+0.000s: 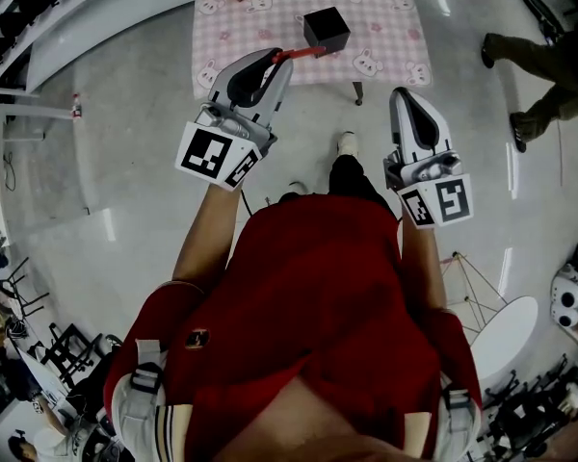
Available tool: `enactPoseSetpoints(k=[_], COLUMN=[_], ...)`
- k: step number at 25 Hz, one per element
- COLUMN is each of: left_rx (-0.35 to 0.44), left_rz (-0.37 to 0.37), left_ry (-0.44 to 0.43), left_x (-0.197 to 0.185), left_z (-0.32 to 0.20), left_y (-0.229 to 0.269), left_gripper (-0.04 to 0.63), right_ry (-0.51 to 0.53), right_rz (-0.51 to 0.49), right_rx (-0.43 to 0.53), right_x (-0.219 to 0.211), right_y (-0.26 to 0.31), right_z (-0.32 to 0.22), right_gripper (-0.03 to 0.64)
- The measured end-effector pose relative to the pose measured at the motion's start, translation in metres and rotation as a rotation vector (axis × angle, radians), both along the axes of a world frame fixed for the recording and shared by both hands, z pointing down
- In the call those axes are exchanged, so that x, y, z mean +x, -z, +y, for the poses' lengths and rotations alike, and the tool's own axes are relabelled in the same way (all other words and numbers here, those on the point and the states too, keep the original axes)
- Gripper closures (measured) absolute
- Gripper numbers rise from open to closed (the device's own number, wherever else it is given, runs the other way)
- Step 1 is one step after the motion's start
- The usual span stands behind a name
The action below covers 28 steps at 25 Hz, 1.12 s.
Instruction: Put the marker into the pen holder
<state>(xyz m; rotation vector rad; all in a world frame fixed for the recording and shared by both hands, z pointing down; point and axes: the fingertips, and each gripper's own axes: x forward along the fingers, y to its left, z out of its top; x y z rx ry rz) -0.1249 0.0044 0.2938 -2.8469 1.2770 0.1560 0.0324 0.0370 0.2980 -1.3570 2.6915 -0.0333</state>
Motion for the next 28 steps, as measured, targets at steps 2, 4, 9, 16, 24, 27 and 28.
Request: enactPoseSetpoints(k=[2,4,9,16,24,27,28], left_rx=[-0.008,-0.014,-0.038,-0.073,-0.152,-0.172,-0.177], left_rz=[-0.006,-0.013,-0.043,-0.082,-0.122,-0.135,-0.138], left_ry=[0.007,0.014,0.042,0.083,0.176,0.210,0.221], left_x=[0.006,0.013,0.034,0.051,0.064,0.068,0.069], left_z=[-0.015,-0.032,-0.072,-0.122,-0.155,-0.165,-0.168], left_y=[-0.004,-0.008,-0.023,-0.046,-0.084,-0.098,-0.102], left_gripper=[0.537,0.537,0.538,0.537,0.538,0.537,0.537], right_ry=[0.007,0.015,0.041,0.095,0.180,0.207,0.215], right_rz=[0.007,0.016,0.026,0.020,0.021,0.021,0.021], right_rx=[0.001,0.004,0.001,-0.009,-0.024,-0.032,-0.034], right_x=[0.007,0.015,0.040,0.059,0.079,0.088,0.092], right_y=[-0.001,-0.002,-0.011,-0.020,-0.028,-0.035,-0.038], right_z=[-0.017,-0.035,-0.081,-0.139,-0.176,-0.186,-0.189], right_gripper=[0.618,0.618,0.618,0.618,0.618,0.618,0.618])
